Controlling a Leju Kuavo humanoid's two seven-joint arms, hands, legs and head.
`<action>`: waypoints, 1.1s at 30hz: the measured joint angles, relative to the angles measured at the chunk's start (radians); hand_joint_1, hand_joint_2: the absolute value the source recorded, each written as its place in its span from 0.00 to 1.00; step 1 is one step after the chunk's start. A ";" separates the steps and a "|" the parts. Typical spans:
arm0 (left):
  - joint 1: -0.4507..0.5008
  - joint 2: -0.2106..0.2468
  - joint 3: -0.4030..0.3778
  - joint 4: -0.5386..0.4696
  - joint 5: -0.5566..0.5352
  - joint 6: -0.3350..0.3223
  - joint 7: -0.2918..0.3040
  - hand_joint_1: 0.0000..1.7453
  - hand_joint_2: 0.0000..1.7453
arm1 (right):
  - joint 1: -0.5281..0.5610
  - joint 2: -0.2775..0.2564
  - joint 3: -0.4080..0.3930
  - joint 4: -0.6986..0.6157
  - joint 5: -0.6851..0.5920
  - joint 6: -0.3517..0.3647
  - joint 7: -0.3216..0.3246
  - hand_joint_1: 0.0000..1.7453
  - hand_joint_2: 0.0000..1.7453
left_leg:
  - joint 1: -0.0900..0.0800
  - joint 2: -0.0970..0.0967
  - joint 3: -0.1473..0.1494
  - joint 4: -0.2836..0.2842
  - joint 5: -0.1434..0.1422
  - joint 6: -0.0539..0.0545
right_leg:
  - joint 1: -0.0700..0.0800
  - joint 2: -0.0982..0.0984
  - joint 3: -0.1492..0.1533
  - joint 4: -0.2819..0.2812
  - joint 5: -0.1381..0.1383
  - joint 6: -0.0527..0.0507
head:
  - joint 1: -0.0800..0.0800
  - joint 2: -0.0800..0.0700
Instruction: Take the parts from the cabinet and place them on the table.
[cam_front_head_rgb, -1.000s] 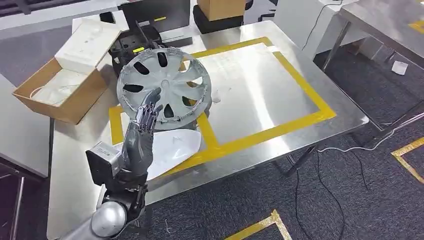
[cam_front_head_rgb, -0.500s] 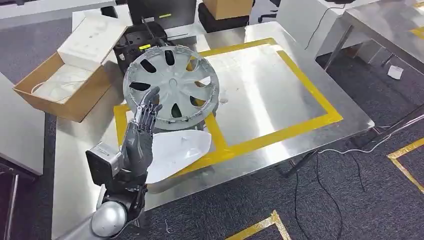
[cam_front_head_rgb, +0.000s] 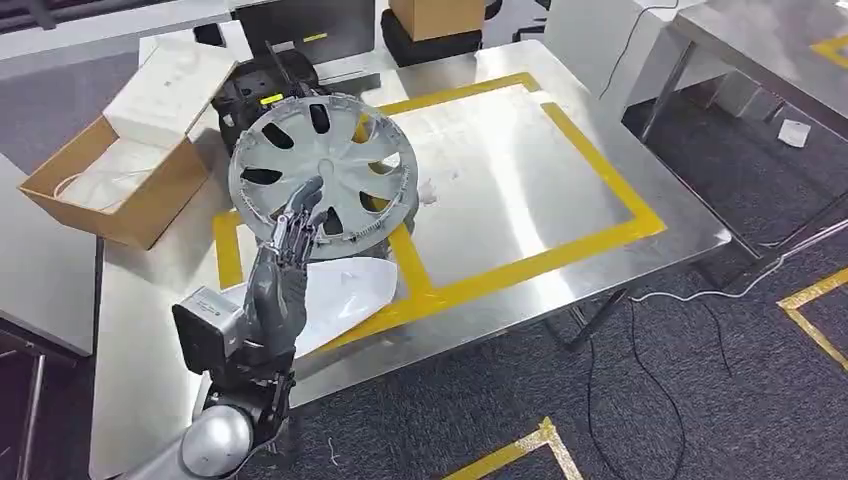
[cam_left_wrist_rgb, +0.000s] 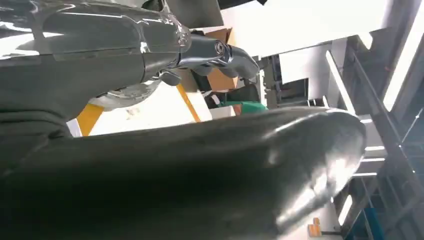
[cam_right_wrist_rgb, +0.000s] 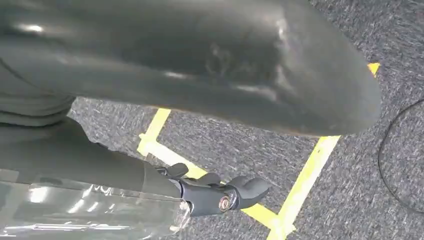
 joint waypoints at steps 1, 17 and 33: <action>0.000 0.000 0.000 0.000 0.000 0.000 0.000 0.00 0.00 | 0.000 0.002 -0.002 0.000 0.000 -0.001 0.000 0.00 0.00 | 0.000 0.001 0.038 -0.075 0.045 0.001 | 0.000 0.001 0.001 0.005 -0.003 0.002 | 0.000 0.000; 0.000 0.000 0.000 -0.001 0.001 -0.005 -0.003 0.00 0.00 | 0.004 0.007 -0.009 0.000 -0.010 -0.004 -0.004 0.00 0.00 | 0.000 -0.006 0.113 -0.227 0.090 0.038 | -0.008 0.001 -0.059 0.133 -0.034 0.044 | 0.005 0.000; -0.001 0.000 0.001 0.002 0.002 -0.006 -0.002 0.00 0.00 | 0.005 0.008 -0.010 0.000 -0.008 0.002 -0.005 0.00 0.00 | 0.000 0.019 0.106 -0.199 0.099 0.002 | -0.002 -0.009 -0.002 0.018 -0.012 0.008 | -0.001 0.000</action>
